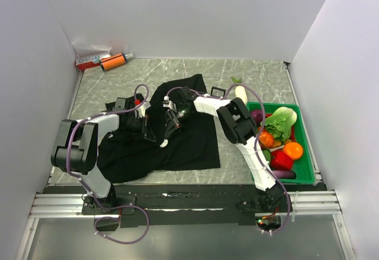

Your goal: Remove the brooch from the garment

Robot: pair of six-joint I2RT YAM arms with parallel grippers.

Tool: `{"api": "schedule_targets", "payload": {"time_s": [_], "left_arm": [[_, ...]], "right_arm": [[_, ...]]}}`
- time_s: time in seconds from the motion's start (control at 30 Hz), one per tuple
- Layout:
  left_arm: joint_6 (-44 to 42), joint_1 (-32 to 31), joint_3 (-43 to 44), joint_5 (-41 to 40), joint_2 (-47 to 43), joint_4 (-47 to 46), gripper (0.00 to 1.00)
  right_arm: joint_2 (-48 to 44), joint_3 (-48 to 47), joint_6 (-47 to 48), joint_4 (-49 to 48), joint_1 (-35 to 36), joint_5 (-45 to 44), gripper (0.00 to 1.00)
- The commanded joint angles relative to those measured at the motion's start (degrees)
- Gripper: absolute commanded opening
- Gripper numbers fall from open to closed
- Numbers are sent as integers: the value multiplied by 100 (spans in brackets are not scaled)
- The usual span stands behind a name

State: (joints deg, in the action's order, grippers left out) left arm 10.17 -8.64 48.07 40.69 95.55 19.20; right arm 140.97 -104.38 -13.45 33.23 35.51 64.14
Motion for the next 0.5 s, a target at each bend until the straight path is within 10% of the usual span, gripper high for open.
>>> {"api": "schedule_targets", "payload": {"time_s": [0.0,0.47], "left_arm": [[-77,21,211,124,78,-31,2],[-59,29,193,89,17,-74,2]], "right_arm": [[80,-118,36,-28,70,99,25],[72,-109,184,86,132,-23,7]]}}
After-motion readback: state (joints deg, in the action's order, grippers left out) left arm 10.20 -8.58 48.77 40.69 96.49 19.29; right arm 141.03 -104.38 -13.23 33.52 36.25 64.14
